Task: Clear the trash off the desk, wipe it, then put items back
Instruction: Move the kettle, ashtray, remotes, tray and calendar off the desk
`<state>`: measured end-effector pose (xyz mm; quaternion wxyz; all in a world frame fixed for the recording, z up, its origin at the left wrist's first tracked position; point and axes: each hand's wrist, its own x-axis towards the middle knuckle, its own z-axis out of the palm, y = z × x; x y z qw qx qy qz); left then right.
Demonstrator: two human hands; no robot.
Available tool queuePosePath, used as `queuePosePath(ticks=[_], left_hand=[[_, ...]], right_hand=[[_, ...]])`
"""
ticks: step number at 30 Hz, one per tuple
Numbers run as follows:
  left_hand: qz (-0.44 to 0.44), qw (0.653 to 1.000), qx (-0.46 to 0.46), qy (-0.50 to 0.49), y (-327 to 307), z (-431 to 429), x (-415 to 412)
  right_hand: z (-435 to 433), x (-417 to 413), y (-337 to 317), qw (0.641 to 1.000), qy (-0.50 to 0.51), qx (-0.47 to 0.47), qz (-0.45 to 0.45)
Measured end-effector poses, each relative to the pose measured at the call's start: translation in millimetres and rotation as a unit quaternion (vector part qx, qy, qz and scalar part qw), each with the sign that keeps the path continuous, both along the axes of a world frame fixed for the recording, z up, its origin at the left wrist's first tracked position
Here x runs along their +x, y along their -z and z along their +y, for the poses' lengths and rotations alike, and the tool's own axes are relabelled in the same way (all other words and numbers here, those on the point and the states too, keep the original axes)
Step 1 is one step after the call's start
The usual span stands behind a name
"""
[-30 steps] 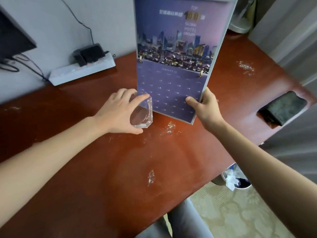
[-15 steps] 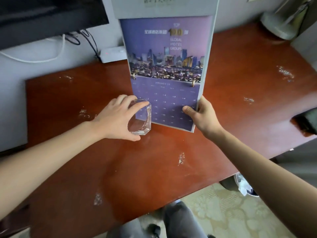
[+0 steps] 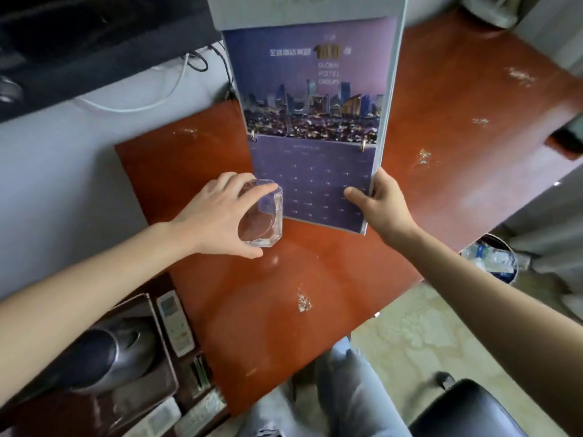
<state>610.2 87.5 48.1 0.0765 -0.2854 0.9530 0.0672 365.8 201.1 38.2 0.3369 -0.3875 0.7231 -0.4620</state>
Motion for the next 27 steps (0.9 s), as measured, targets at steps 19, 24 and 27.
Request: queuePosePath(ticks=[19, 24, 27], left_hand=[[0.038, 0.998, -0.005, 0.041, 13, 130, 144], [0.041, 0.999, 0.0, 0.028, 22, 192, 204], [0.019, 0.999, 0.009, 0.032, 28, 218, 243]], right_hand=[[163, 148, -15, 1.0, 0.004, -0.025, 0.009], [219, 203, -10, 0.999, -0.001, -0.031, -0.026], [242, 238, -3, 0.999, -0.005, -0.017, -0.048]])
